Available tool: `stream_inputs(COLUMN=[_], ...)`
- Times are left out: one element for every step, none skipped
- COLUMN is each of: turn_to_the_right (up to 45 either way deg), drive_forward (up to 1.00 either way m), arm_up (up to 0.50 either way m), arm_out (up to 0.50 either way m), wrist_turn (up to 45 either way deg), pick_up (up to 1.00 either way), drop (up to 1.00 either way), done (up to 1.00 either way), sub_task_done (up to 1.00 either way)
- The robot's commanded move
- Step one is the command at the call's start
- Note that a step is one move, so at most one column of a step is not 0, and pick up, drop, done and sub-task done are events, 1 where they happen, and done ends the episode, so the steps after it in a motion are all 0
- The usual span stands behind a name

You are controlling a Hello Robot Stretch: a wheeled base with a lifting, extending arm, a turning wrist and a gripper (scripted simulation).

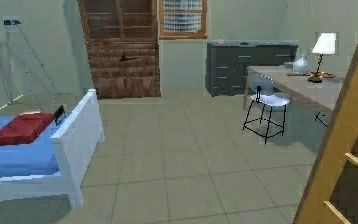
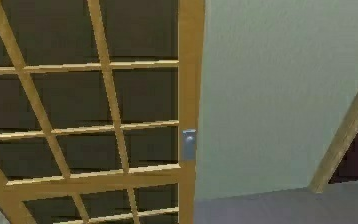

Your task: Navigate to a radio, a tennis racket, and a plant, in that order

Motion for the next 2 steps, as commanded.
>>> stream_inputs(turn_to_the_right=[0.0, 45.0], drive_forward=[1.0, 0.0], arm_up=[0.0, 0.0], arm_out=[0.0, 0.0], wrist_turn=[0.0, 0.0], pick_up=[0.0, 0.0], drop=[0.0, 0.0], done=[0.0, 0.0], sub_task_done=[0.0, 0.0])
